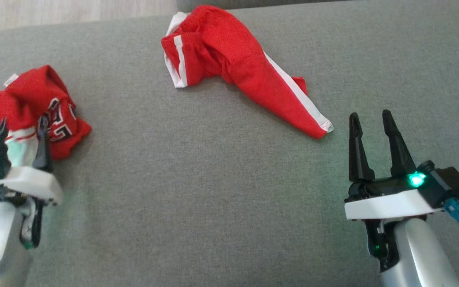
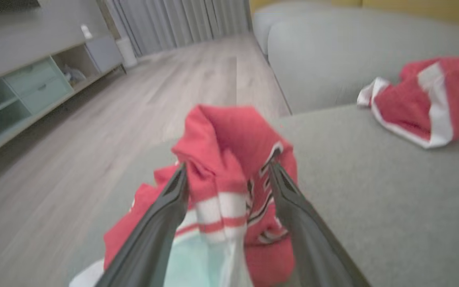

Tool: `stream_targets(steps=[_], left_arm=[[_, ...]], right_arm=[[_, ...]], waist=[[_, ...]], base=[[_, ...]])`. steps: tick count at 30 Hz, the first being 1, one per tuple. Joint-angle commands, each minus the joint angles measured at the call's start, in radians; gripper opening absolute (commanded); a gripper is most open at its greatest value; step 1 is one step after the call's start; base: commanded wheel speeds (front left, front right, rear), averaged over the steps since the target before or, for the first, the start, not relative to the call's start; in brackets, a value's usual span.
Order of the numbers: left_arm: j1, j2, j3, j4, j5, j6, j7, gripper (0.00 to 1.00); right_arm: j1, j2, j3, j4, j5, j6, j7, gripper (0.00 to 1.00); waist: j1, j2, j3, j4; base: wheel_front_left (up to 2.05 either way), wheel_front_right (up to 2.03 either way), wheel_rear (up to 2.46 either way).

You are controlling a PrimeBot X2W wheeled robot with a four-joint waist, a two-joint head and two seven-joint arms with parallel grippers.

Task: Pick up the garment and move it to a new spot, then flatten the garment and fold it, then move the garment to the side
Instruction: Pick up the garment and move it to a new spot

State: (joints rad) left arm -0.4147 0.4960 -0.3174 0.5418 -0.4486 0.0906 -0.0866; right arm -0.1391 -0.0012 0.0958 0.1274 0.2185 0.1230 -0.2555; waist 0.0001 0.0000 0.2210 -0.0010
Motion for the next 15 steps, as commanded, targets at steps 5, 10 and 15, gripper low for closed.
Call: stream_targets(steps=[5,10,15], left_arm=[[-0.062,-0.013,0.064,-0.158,0.01,0.029,-0.14,1.0],[-0.023,-0.085,0.049,-0.277,0.005,0.034,-0.166,1.0],[0.058,-0.152,0.029,-0.342,-0.016,0.042,-0.17,1.0]], right_arm=[[-0.019,0.001,0.027,-0.03,-0.009,0.008,-0.006,1.0],[-0.015,0.001,0.017,-0.032,-0.009,0.008,-0.006,1.0],[-0.002,0.001,-0.001,-0.033,-0.002,0.008,-0.006,1.0]], waist=[[-0.0001,0.0,-0.039,0.02],[-0.0001,0.0,-0.073,0.029],[-0.0001,0.0,-0.101,0.033]], base=[[0.0,0.0,0.0],[0.0,0.0,0.0],[0.0,0.0,0.0]])
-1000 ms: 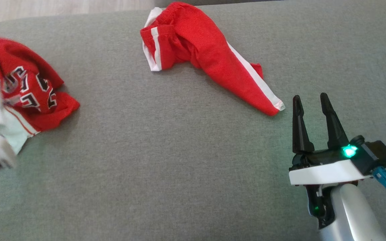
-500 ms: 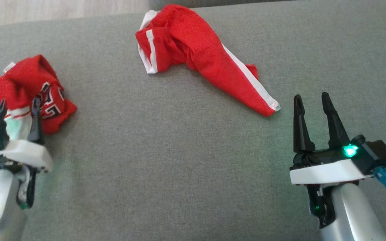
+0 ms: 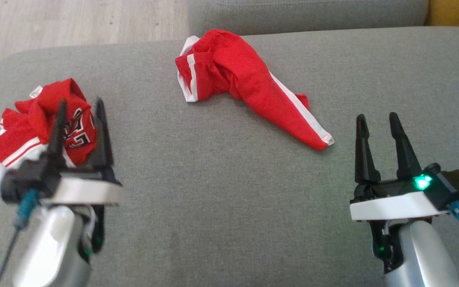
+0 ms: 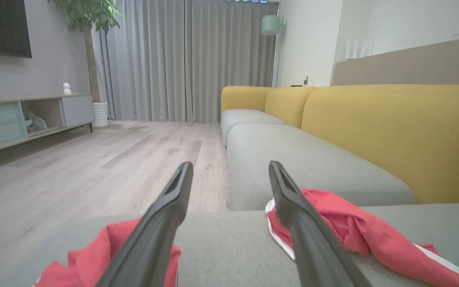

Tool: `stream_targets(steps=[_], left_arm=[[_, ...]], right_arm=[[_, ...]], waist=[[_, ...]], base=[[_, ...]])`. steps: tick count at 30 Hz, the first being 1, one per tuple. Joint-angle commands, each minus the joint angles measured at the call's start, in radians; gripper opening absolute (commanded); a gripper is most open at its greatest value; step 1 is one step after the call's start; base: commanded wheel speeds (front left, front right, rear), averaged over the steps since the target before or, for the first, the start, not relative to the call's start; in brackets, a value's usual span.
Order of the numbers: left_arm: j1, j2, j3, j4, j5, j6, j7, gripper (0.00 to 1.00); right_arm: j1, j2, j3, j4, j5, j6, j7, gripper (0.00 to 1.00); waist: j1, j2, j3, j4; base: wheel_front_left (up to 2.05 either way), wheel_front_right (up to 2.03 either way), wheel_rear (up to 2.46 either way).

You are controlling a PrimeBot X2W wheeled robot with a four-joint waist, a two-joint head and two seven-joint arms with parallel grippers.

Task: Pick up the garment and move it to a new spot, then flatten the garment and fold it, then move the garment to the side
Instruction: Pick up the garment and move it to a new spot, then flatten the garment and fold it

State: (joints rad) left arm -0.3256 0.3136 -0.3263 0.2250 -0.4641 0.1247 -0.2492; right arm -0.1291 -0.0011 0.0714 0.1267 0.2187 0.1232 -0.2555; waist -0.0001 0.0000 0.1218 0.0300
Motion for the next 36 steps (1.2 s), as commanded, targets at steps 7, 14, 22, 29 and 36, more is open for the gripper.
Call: stream_targets(steps=[7,14,22,29,36], left_arm=[[0.082,-0.042,-0.003,-0.018,-0.002,0.007,-0.011,1.0],[0.104,-0.088,0.016,-0.041,0.027,-0.012,-0.012,1.0],[0.063,-0.132,0.009,-0.029,0.069,-0.056,-0.012,1.0],[0.025,-0.18,0.009,-0.004,0.098,-0.092,-0.012,1.0],[-0.006,-0.221,0.013,0.013,0.116,-0.125,-0.013,1.0]], right_arm=[[0.011,0.001,0.022,-0.028,-0.003,0.008,-0.006,1.0],[-0.003,0.001,0.001,-0.032,-0.03,0.008,-0.006,1.0],[-0.205,0.001,0.021,0.106,-0.075,0.008,0.001,1.0],[-0.468,0.001,0.041,0.426,-0.071,0.008,0.113,1.0],[-0.63,0.001,0.031,0.714,-0.128,0.008,0.161,1.0]], waist=[[0.0001,0.0,-0.021,0.001],[0.0001,0.0,0.007,0.03],[0.0001,0.0,0.089,0.104],[0.0001,0.0,0.146,0.196],[0.0001,0.0,0.195,0.272]], base=[[0.0,0.0,0.0],[0.0,0.0,0.0],[0.0,0.0,0.0],[0.0,0.0,0.0],[0.0,0.0,0.0]])
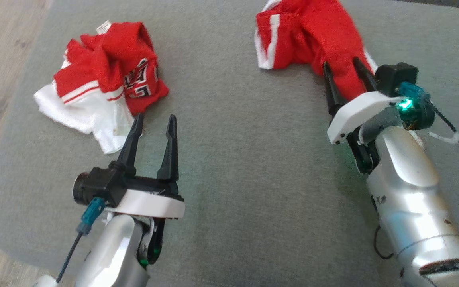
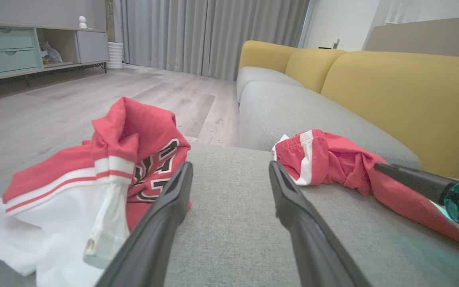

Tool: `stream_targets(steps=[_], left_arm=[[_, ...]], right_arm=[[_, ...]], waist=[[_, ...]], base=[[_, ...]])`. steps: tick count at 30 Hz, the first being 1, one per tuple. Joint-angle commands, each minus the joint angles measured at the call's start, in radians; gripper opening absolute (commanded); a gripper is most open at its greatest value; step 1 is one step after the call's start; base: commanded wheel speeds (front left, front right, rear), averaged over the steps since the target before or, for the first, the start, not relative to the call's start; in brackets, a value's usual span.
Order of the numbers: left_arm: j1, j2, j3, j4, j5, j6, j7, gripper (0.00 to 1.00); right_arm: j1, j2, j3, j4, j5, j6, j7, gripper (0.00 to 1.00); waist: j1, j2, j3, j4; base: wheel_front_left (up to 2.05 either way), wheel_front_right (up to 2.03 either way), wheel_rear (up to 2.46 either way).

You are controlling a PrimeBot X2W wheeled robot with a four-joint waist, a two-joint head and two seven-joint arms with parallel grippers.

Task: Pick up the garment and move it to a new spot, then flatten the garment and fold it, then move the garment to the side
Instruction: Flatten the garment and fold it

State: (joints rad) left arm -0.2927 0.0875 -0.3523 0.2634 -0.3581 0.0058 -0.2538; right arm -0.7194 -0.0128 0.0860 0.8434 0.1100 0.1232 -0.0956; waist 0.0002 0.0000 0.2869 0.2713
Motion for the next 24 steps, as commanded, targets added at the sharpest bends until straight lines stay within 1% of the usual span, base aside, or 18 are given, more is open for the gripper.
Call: stream_targets(steps=[1,3,4,7,9,10,11,12,19,24], left_arm=[[-0.043,0.001,0.042,-0.025,0.011,-0.009,-0.008,1.0],[-0.045,-0.006,0.051,-0.028,0.015,-0.012,-0.008,1.0],[-0.045,-0.006,0.051,-0.028,0.015,-0.012,-0.008,1.0],[-0.044,-0.015,0.062,-0.03,0.022,-0.019,-0.008,1.0],[-0.045,-0.018,0.067,-0.028,0.028,-0.025,-0.008,1.0],[-0.047,-0.02,0.07,-0.028,0.031,-0.027,-0.008,1.0],[-0.049,-0.021,0.074,-0.027,0.034,-0.029,-0.008,1.0],[-0.051,-0.022,0.077,-0.026,0.036,-0.031,-0.008,1.0],[-0.051,-0.026,0.105,-0.021,0.059,-0.04,-0.008,1.0],[-0.028,-0.025,0.131,-0.024,0.071,-0.044,-0.008,1.0]], right_arm=[[-0.055,0.013,0.013,0.029,-0.04,0.008,0.002,1.0],[-0.082,0.013,0.006,0.087,-0.094,0.008,0.002,1.0],[-0.082,0.013,0.006,0.087,-0.094,0.008,0.002,1.0],[-0.111,0.011,0.003,0.15,-0.193,0.008,-0.013,1.0],[-0.122,0.011,-0.004,0.185,-0.219,0.008,-0.022,1.0],[-0.126,0.011,-0.003,0.201,-0.227,0.008,-0.026,0.94],[-0.131,0.011,-0.002,0.215,-0.232,0.008,-0.031,0.3],[-0.136,0.011,-0.003,0.225,-0.234,0.008,-0.041,0.0],[-0.124,0.011,-0.042,0.255,-0.253,0.008,-0.124,0.0],[-0.048,0.011,-0.112,0.212,-0.285,0.008,-0.156,0.0]], waist=[[-0.0002,0.0,0.036,0.036],[-0.0002,0.0,0.047,0.042],[-0.0002,0.0,0.047,0.042],[-0.0002,0.0,0.061,0.039],[-0.0002,0.0,0.067,0.034],[-0.0002,0.0,0.069,0.031],[-0.0002,0.0,0.071,0.028],[-0.0002,0.0,0.072,0.025],[-0.0002,0.0,0.042,-0.02],[-0.0002,0.0,-0.009,-0.079]], base=[[0.0,0.0,0.0],[0.0,0.0,0.0],[0.0,0.0,0.0],[0.0,0.0,0.0],[0.0,0.0,0.0],[0.0,0.0,0.0],[0.0,0.0,0.0],[0.0,0.0,0.0],[0.0,0.0,0.0],[0.0,0.0,0.0]])
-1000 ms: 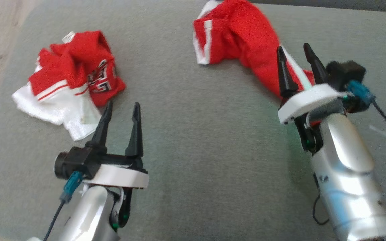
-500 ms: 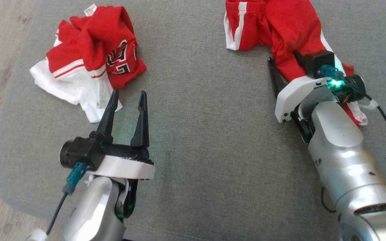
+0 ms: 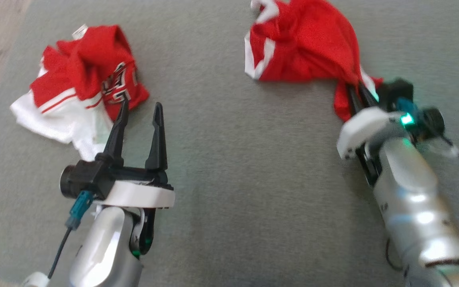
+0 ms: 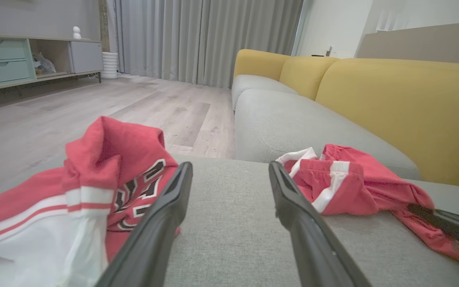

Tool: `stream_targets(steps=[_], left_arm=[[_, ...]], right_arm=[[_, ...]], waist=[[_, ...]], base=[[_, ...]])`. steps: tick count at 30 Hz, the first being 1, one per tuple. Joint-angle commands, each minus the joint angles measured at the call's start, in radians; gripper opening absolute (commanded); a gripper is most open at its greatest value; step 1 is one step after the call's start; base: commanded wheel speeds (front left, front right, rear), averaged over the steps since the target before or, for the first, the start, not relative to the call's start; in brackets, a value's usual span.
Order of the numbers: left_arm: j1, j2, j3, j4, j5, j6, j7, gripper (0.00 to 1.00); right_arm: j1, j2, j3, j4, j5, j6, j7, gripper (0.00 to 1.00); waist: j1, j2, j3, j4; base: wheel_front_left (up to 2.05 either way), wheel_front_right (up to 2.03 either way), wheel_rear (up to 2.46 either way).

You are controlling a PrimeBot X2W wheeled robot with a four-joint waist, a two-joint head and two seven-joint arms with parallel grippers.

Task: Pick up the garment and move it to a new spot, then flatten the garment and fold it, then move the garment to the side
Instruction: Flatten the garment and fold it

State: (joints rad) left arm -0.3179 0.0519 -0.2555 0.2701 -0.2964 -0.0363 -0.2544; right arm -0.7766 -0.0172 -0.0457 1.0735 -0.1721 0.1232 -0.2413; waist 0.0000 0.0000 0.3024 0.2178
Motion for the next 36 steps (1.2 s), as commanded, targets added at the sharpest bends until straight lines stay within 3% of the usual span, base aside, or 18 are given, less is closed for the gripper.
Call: stream_targets(steps=[1,6,10,11,12,24,31,36], left_arm=[[0.003,0.012,0.038,-0.031,0.012,-0.003,-0.007,1.0],[0.028,0.016,0.054,-0.038,0.025,-0.005,-0.007,1.0],[0.047,0.017,0.064,-0.046,0.029,-0.006,-0.007,1.0],[0.051,0.017,0.069,-0.052,0.029,-0.006,-0.007,1.0],[0.058,0.017,0.074,-0.057,0.029,-0.006,-0.007,1.0],[0.105,0.02,0.095,-0.075,0.036,-0.012,-0.007,1.0],[0.11,0.018,0.095,-0.067,0.038,-0.02,-0.007,1.0],[0.096,0.015,0.084,-0.07,0.04,-0.026,-0.007,1.0]], right_arm=[[0.032,0.015,0.004,-0.035,-0.007,0.008,-0.013,0.0],[0.163,0.015,-0.088,-0.156,-0.04,0.008,-0.019,0.0],[0.265,0.015,-0.092,-0.252,-0.012,0.008,-0.02,0.0],[0.287,0.015,-0.076,-0.278,0.01,0.008,-0.02,0.59],[0.31,0.015,-0.057,-0.304,0.036,0.008,-0.02,1.0],[0.54,0.015,0.128,-0.733,0.33,0.008,-0.02,1.0],[0.618,0.015,0.135,-0.898,0.363,0.008,-0.02,1.0],[0.597,0.015,0.123,-0.922,0.347,0.008,-0.02,1.0]], waist=[[0.0,0.0,-0.034,-0.039],[0.0,0.0,-0.084,-0.109],[0.0,0.0,-0.114,-0.159],[0.0,0.0,-0.121,-0.171],[0.0,0.0,-0.127,-0.183],[0.0,0.0,-0.168,-0.279],[0.0,0.0,-0.178,-0.278],[0.0,0.0,-0.15,-0.238]], base=[[0.0,0.0,0.0],[0.0,0.0,0.0],[0.0,0.0,0.0],[0.0,0.0,0.0],[0.0,0.0,0.0],[0.0,0.0,0.0],[0.0,0.0,0.0],[0.0,0.0,0.0]])
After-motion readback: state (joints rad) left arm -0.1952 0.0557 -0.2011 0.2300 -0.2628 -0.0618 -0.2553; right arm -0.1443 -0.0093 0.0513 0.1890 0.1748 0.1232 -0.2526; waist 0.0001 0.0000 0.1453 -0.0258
